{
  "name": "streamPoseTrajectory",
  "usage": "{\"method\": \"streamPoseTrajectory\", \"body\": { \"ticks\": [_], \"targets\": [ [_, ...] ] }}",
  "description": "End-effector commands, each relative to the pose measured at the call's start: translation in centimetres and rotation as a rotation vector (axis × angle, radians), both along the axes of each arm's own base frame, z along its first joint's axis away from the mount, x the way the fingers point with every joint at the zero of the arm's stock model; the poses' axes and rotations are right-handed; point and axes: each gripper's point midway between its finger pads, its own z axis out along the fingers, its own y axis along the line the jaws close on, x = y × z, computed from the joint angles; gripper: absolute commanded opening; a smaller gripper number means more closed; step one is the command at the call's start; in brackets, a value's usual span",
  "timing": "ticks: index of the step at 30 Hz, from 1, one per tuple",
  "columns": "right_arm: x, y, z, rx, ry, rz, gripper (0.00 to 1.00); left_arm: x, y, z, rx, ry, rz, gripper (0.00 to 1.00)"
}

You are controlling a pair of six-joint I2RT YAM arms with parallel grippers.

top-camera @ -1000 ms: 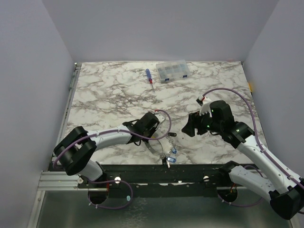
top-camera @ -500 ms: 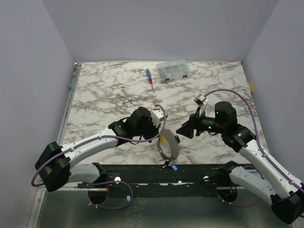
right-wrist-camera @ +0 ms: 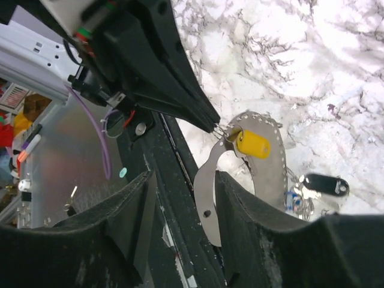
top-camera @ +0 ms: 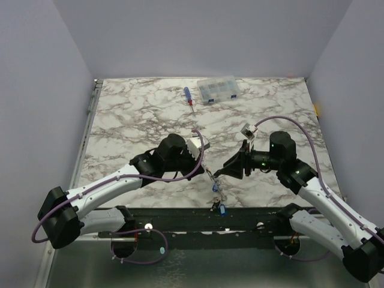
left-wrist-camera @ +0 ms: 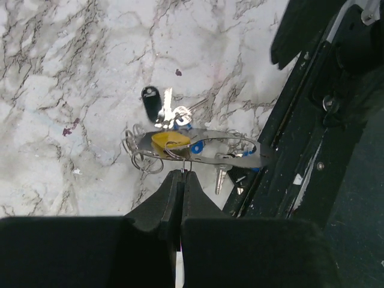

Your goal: Put the keys on the keyring

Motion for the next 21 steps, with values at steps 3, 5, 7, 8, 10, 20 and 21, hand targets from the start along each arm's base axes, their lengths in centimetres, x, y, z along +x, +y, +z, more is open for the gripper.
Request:
{"method": "streamPoseTrajectory", "body": {
  "ticks": [3, 5, 7, 8, 10, 20, 21],
  "targets": [
    [0.6, 0.6, -0.8, 0.011, 0.004, 0.004, 0.57, -0.3, -0.9, 3.8, -0.130, -0.092, -0.056, 0.00],
    [0.6, 0.8, -0.7, 0.018, -0.002, 0.018, 0.61, -0.5, -0.8, 4.4, -0.160, -0.136, -0.074, 0.00],
    [0.4, 1.1, -0.2, 0.036, -0.017, 0.044, 0.64, -0.5, -0.7, 5.0, -0.190, -0.184, -0.085, 0.00],
    [0.4, 1.2, 0.0, 0.044, -0.021, 0.054, 0.65, -0.4, -0.7, 5.3, -0.200, -0.209, -0.085, 0.00],
    [0.5, 1.4, 0.2, 0.058, -0.032, 0.069, 0.67, -0.3, -0.5, 5.5, -0.204, -0.246, -0.093, 0.00],
    [5.4, -0.1, -1.1, -0.008, -0.082, -0.219, 0.66, -0.6, 0.4, 5.8, -0.211, -0.349, -0.122, 0.00],
    [5.9, -0.4, -1.2, -0.017, -0.086, -0.256, 0.65, -0.5, 0.4, 6.5, -0.232, -0.375, -0.121, 0.00]
  ]
}}
